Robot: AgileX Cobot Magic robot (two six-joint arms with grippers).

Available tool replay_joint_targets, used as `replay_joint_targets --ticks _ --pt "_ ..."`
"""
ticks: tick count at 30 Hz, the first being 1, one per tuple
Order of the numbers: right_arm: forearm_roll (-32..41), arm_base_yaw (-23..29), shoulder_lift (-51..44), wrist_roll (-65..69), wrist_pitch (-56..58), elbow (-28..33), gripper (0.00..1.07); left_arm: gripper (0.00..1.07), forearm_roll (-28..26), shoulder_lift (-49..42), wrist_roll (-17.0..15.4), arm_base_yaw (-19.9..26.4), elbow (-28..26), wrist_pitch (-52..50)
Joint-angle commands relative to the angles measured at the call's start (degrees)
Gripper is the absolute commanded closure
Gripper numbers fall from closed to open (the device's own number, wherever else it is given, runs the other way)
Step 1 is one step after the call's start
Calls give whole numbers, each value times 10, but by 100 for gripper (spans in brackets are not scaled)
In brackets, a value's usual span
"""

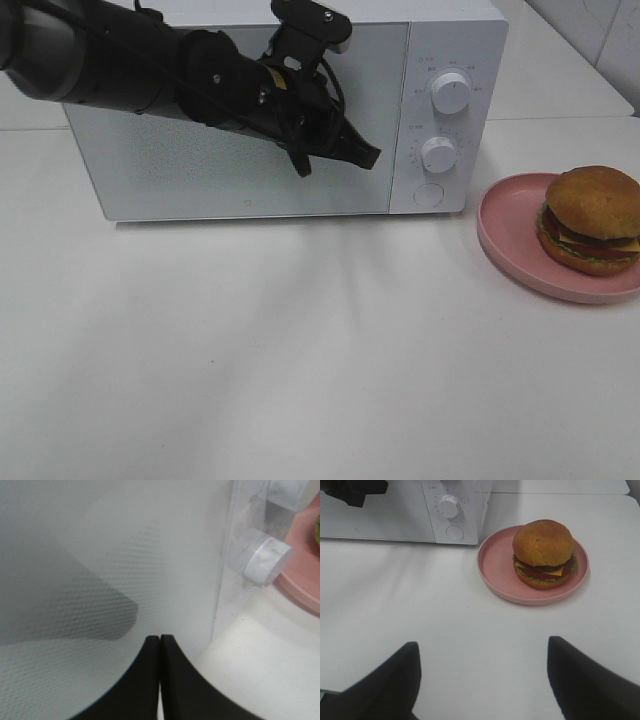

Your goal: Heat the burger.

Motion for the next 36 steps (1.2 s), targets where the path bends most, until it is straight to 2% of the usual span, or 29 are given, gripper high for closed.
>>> replay_joint_targets --ticks 1,4,7,9,11,12,14,19,21,22,24,26,27,29,30,31,32,36 --pt "-2 -2 -4 4 1 1 40 106 46 8 35 15 -49 -40" --pt "-2 -2 -4 4 1 1 40 106 54 4 37 11 -51 -21" --pt "-2 -2 -4 4 1 1 40 106 91 -25 37 -3 -51 59" --pt "-2 -2 -4 4 1 1 40 106 93 -36 34 -5 -51 84" --pt "-2 -2 -4 4 1 1 40 106 84 -75 19 -5 -51 180" --pt "-2 -2 -4 4 1 1 40 106 84 -75 19 -5 -51 180" --pt "-2 -2 -4 4 1 1 40 106 84 -106 -3 -4 -51 266" --pt "-2 -2 -4 4 1 1 40 106 89 -134 -29 0 -51 341" --pt "-2 -2 -4 4 1 1 40 106 121 -177 -83 0 -51 425" --pt "-2 -2 -4 4 1 1 40 106 121 -177 -83 0 -51 425" --pt "-2 -2 -4 4 1 1 40 106 159 -208 -124 0 -51 477" --pt "-2 -2 -4 4 1 1 40 106 174 -217 -130 0 -51 493" --pt "-2 -2 -4 4 1 1 40 106 202 -230 -147 2 -51 521" --pt "-2 -2 -4 4 1 1 40 106 209 -236 -154 6 -51 538" --pt "-2 -2 -4 4 1 1 40 106 213 -248 -174 20 -51 577" --pt "-2 -2 -4 4 1 1 40 106 213 -248 -174 20 -51 577" --pt "-2 -2 -4 4 1 1 40 106 207 -257 -200 42 -51 618" --pt "-2 -2 -4 4 1 1 40 106 205 -276 -223 79 -51 678"
